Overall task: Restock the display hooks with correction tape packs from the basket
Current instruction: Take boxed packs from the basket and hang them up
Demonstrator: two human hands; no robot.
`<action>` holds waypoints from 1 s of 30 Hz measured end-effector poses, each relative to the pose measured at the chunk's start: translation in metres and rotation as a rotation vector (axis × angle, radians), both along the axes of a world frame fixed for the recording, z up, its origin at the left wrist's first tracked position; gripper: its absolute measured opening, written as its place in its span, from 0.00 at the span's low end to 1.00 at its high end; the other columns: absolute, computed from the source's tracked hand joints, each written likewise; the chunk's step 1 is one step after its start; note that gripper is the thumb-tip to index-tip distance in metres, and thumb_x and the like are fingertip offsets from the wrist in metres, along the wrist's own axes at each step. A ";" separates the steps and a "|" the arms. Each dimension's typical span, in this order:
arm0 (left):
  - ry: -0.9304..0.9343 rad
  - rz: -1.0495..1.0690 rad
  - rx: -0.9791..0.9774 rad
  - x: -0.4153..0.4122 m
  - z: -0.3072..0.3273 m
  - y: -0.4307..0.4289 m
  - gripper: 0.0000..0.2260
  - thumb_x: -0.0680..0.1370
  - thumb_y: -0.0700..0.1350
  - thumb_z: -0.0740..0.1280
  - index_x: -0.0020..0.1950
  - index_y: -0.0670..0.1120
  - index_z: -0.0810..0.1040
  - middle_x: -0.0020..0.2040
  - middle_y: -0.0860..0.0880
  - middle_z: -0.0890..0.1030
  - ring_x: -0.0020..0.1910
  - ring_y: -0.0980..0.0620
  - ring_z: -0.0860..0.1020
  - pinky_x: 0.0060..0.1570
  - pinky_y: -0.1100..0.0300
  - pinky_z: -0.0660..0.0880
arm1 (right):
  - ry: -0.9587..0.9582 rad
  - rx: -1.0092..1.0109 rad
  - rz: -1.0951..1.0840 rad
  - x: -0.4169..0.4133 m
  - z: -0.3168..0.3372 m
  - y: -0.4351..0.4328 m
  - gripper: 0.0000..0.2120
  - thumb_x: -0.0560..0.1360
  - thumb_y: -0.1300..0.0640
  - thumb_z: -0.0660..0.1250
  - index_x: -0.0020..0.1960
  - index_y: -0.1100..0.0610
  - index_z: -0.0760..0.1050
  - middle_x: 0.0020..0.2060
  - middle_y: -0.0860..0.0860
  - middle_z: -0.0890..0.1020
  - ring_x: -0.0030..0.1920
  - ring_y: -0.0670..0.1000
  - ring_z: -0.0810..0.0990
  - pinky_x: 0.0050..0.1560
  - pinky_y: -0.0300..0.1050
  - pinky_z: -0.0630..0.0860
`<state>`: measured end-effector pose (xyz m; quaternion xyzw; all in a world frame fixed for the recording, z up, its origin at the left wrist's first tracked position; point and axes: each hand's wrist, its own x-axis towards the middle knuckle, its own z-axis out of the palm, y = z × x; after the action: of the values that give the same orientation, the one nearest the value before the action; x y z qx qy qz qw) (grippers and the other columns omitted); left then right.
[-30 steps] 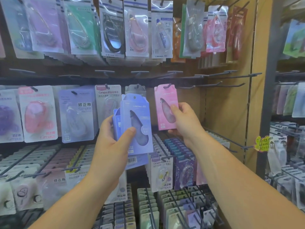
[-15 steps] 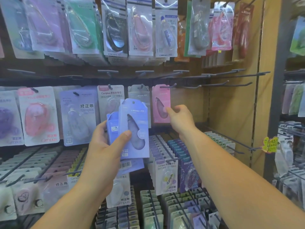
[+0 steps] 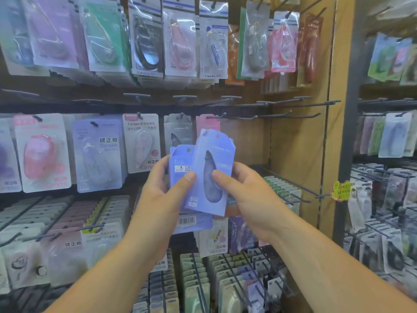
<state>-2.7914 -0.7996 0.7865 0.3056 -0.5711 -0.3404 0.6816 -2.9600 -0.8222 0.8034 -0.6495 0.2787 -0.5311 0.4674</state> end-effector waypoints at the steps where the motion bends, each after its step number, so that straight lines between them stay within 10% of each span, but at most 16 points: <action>1: -0.009 -0.009 -0.008 0.000 0.000 0.001 0.22 0.76 0.45 0.75 0.69 0.56 0.77 0.60 0.51 0.87 0.59 0.46 0.86 0.58 0.45 0.81 | -0.020 0.010 -0.002 -0.002 0.000 0.000 0.11 0.83 0.53 0.65 0.64 0.54 0.77 0.56 0.49 0.86 0.52 0.51 0.86 0.40 0.47 0.82; 5: 0.012 -0.002 -0.019 -0.001 0.000 0.002 0.19 0.81 0.39 0.70 0.65 0.61 0.77 0.57 0.50 0.88 0.55 0.47 0.87 0.53 0.46 0.84 | -0.054 0.025 -0.012 -0.010 -0.004 -0.002 0.12 0.83 0.51 0.64 0.64 0.53 0.76 0.57 0.52 0.86 0.53 0.57 0.86 0.42 0.54 0.83; 18: 0.106 0.082 0.078 0.008 0.003 -0.005 0.15 0.85 0.43 0.65 0.69 0.58 0.76 0.50 0.49 0.89 0.45 0.48 0.88 0.34 0.52 0.84 | 0.050 -0.081 -0.309 -0.018 0.038 -0.043 0.13 0.85 0.49 0.61 0.65 0.54 0.73 0.54 0.47 0.82 0.44 0.39 0.82 0.33 0.28 0.74; 30: 0.087 0.122 0.084 0.019 0.004 -0.006 0.12 0.86 0.46 0.64 0.67 0.59 0.75 0.48 0.53 0.88 0.45 0.49 0.88 0.37 0.51 0.85 | 0.063 -0.141 -0.425 -0.001 0.029 -0.057 0.12 0.85 0.45 0.59 0.62 0.51 0.71 0.52 0.46 0.80 0.48 0.45 0.82 0.34 0.39 0.76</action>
<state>-2.7727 -0.8058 0.7910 0.3534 -0.5063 -0.3348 0.7118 -2.9614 -0.8789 0.8321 -0.6234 0.3860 -0.6152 0.2895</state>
